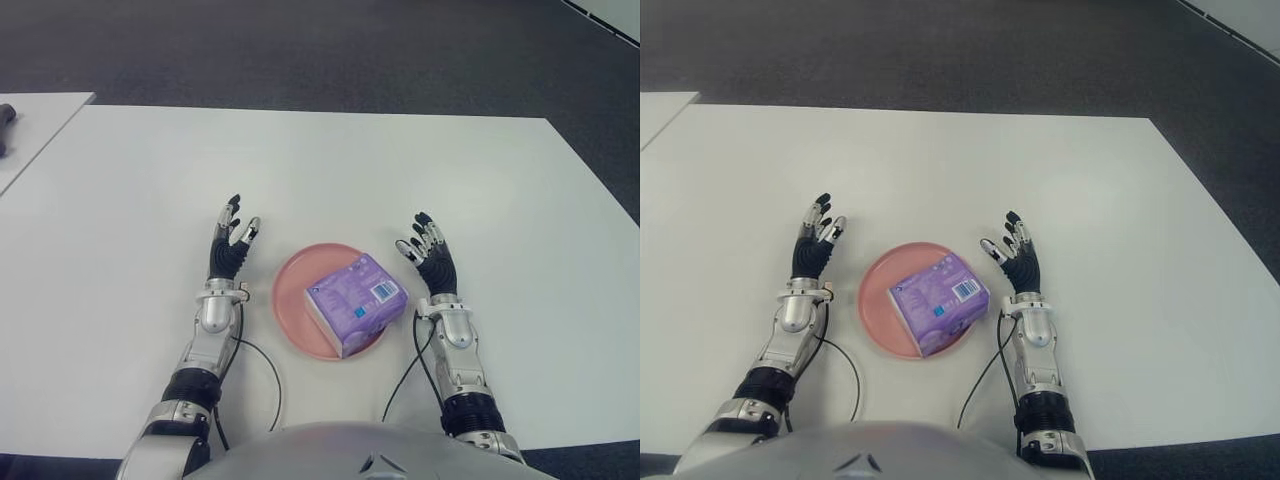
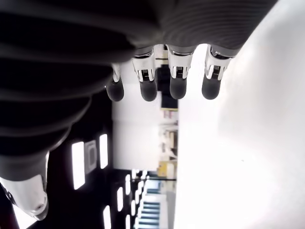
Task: Put the tissue paper into the plate.
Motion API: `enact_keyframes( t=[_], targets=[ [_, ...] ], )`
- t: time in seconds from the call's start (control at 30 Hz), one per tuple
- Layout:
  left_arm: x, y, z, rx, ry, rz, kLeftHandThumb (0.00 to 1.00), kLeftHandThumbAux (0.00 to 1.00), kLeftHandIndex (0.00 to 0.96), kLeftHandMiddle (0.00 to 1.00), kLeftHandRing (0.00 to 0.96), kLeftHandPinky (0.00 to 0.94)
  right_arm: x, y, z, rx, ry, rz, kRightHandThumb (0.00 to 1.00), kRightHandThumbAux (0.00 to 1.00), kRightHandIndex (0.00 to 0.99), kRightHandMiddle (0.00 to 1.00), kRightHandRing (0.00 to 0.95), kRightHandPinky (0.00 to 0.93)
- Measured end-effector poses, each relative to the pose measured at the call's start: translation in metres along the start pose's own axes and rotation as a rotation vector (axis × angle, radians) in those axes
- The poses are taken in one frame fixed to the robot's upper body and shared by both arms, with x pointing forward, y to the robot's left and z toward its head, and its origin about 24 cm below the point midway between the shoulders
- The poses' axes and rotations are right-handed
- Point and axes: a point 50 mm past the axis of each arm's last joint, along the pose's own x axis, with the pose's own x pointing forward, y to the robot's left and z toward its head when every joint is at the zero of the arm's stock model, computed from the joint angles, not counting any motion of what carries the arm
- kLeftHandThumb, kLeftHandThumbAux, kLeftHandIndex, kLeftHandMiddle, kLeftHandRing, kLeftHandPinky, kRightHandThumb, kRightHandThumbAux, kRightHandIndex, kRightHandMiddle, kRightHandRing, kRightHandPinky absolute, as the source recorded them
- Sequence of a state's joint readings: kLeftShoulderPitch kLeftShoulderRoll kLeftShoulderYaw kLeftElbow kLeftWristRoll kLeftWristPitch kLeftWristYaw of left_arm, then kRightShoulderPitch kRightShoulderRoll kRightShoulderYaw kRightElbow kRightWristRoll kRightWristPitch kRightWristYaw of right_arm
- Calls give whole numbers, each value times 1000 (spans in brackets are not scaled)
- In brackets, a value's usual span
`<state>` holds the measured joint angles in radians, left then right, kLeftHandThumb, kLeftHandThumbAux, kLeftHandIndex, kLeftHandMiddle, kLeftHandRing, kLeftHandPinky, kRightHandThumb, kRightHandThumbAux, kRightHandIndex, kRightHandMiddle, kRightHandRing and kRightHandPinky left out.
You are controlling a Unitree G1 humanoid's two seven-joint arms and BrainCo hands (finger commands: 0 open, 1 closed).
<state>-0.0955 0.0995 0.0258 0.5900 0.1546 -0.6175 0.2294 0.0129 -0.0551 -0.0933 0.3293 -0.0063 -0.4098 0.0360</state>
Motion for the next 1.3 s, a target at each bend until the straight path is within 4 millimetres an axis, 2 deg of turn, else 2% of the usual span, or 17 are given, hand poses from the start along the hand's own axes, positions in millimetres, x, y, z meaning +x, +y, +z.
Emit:
enact_keyframes(
  t=[0.23,0.73,1.3],
  targets=[
    [0,1,0,2,0,3,0,403,0,0,0,0,-8,-9,-10,-28,-10,-8,25,562,0,0,0,0],
    [0,2,0,-4,-1,6,0,412,0,0,0,0,7,-14,-15,10,-34,31,1,625,0,0,0,0],
    [0,1,0,-6,-2,-2,0,410,0,0,0,0,14,-13,-13,-19,-62,118,0,589,0,0,0,0]
  ],
)
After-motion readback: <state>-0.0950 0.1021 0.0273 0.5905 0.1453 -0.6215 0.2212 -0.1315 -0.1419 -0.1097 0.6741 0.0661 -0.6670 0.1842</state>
